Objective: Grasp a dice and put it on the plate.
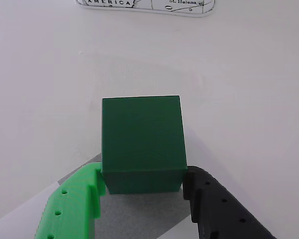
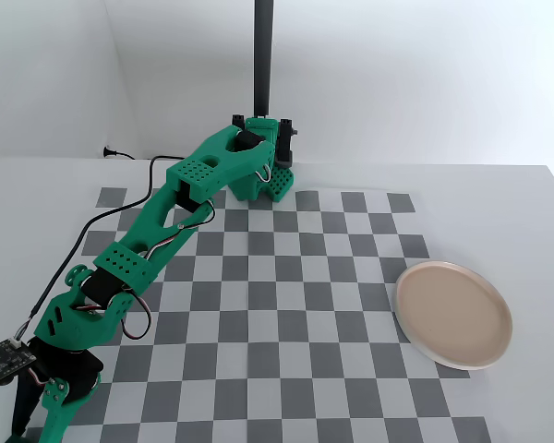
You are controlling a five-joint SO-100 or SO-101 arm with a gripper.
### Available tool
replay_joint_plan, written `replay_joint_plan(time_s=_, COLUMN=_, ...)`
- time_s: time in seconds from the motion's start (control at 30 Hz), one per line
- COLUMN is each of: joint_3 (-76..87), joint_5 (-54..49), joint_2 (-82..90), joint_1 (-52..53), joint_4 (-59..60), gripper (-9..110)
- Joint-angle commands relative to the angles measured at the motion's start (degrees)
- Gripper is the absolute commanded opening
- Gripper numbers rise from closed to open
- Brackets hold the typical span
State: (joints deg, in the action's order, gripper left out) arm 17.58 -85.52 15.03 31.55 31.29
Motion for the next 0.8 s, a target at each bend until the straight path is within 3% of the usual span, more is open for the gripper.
replay_joint_plan(time_s=0.0, joint_3=-5.8, joint_5=-0.4, joint_2=2.5, joint_1=-0.8, joint_4=0.2, gripper=8)
replay_joint_plan(time_s=0.3, joint_3=-5.8, joint_5=-0.5, joint_2=2.5, joint_1=-0.8, joint_4=0.4, gripper=-4)
replay_joint_plan(time_s=0.77, joint_3=-5.9, joint_5=0.6, joint_2=6.5, joint_1=-1.8, joint_4=2.9, gripper=-4)
